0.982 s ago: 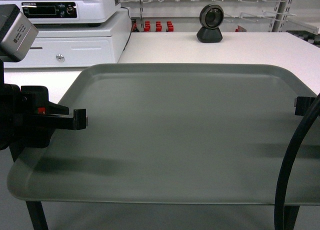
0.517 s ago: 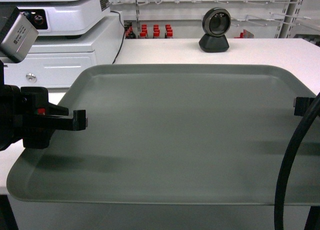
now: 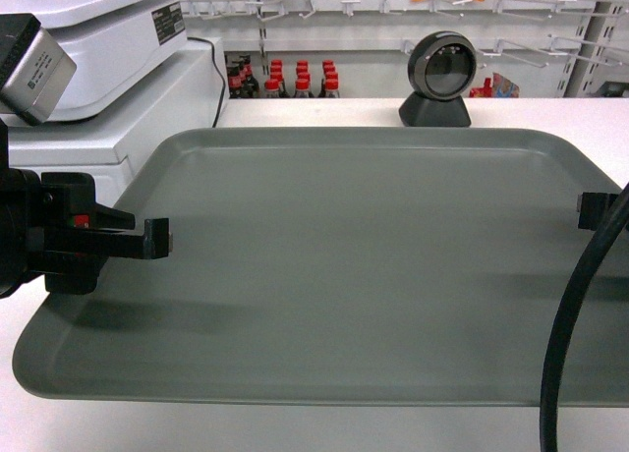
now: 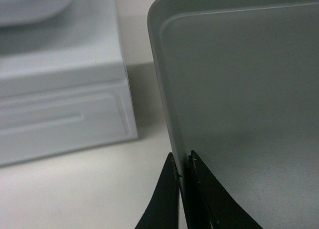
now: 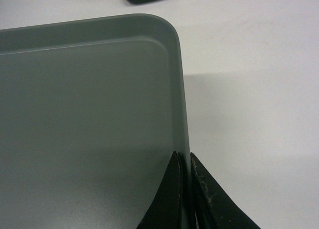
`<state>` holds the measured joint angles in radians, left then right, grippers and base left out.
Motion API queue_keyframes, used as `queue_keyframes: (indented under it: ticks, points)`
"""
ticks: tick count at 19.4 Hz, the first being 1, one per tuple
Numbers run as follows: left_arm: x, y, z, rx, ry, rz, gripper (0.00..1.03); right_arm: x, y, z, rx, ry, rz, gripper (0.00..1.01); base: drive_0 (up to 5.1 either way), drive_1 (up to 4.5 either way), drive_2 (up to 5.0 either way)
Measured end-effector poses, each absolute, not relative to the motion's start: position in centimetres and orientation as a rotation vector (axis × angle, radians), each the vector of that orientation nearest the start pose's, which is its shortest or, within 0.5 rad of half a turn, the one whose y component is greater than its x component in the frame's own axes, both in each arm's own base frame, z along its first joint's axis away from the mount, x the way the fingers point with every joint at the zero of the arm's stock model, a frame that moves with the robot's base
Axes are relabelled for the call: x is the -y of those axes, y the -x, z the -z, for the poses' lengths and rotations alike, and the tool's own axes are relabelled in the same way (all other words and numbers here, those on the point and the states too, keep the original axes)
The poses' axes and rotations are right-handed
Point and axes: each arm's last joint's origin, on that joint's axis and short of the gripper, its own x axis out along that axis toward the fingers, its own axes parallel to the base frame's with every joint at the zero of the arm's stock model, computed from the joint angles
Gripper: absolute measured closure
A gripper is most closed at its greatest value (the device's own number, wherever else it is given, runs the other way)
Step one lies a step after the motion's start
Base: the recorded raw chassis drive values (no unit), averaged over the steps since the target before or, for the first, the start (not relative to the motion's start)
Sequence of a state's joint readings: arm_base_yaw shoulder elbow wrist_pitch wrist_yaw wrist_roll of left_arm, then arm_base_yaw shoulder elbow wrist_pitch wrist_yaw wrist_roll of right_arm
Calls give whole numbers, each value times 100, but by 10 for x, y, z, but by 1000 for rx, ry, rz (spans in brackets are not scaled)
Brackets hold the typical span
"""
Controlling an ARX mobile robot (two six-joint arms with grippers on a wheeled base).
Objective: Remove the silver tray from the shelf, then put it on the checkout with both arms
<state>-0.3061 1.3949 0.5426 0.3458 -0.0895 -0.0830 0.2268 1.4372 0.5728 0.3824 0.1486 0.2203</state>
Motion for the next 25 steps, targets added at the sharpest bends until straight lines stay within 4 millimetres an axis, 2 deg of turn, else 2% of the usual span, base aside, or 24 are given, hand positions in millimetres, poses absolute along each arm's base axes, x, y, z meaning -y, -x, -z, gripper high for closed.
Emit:
queue_keyframes:
  ticks: [4,25]
  points:
    - [78,-254,-172,-501,-17,194,99,-58,-269,-173,-479,-127,-27,98,9,439,-421]
    - [77,-254,-172,-503,-18,191,99,-58,-269,-173,-479,-126,-25,98,0,0,0]
